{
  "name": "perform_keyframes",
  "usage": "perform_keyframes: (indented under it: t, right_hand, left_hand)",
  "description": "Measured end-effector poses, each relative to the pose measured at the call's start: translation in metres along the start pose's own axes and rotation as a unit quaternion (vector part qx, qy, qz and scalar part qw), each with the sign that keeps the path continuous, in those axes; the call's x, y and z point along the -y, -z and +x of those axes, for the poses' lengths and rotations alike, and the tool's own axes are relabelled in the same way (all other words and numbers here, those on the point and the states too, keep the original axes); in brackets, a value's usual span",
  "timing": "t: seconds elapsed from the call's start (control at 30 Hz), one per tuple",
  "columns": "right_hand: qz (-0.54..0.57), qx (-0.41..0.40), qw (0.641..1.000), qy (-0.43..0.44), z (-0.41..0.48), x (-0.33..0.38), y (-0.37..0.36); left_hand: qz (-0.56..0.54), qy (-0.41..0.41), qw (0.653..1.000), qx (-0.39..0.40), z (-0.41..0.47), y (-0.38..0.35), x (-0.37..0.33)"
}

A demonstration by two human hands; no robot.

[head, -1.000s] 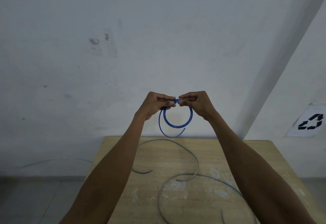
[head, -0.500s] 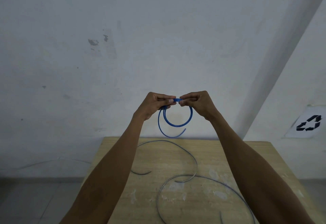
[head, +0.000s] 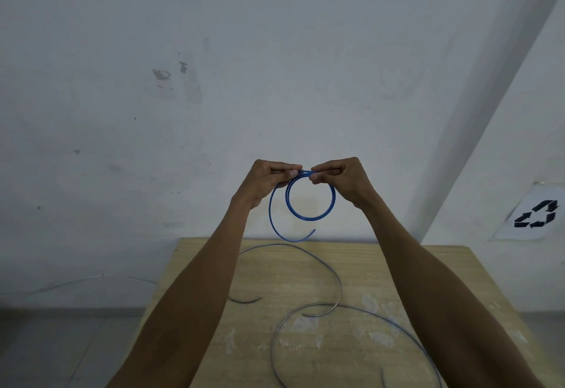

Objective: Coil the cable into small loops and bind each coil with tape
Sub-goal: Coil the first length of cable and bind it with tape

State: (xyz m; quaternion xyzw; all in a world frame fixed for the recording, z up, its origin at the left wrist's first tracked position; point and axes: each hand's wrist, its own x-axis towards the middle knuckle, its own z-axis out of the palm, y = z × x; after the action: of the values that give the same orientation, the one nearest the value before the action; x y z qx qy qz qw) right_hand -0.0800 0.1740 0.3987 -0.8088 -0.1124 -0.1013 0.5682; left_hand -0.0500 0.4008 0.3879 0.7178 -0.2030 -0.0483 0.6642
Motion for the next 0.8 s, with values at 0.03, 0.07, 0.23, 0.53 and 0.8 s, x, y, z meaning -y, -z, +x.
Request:
perform_keyframes:
  t: [0.03,0.07,0.23,0.53,0.8]
  right_hand:
    - [0.002,-0.001,1.000,0.001,0.000,0.000,0.000]
    - [0.005,-0.002,1.000,0.002,0.000,0.000,0.000]
    - [0.026,-0.010,1.000,0.002,-0.001,-0.001,0.002]
    - [0.136,-0.023,0.990,-0.017,-0.006,0.000,-0.002]
    - [0.176,-0.028,0.984,-0.024,-0.010,-0.006,-0.009]
  left_hand:
    - [-0.002,-0.003,1.000,-0.002,0.000,0.000,0.000]
    - [-0.003,-0.005,1.000,-0.005,0.000,0.000,0.000]
    - [-0.021,-0.008,1.000,-0.013,-0.002,0.000,0.002]
    - [-0.025,-0.011,0.999,-0.020,-0.006,-0.002,0.000]
    - [-0.068,0.038,0.997,-0.013,-0.012,-0.006,0.001]
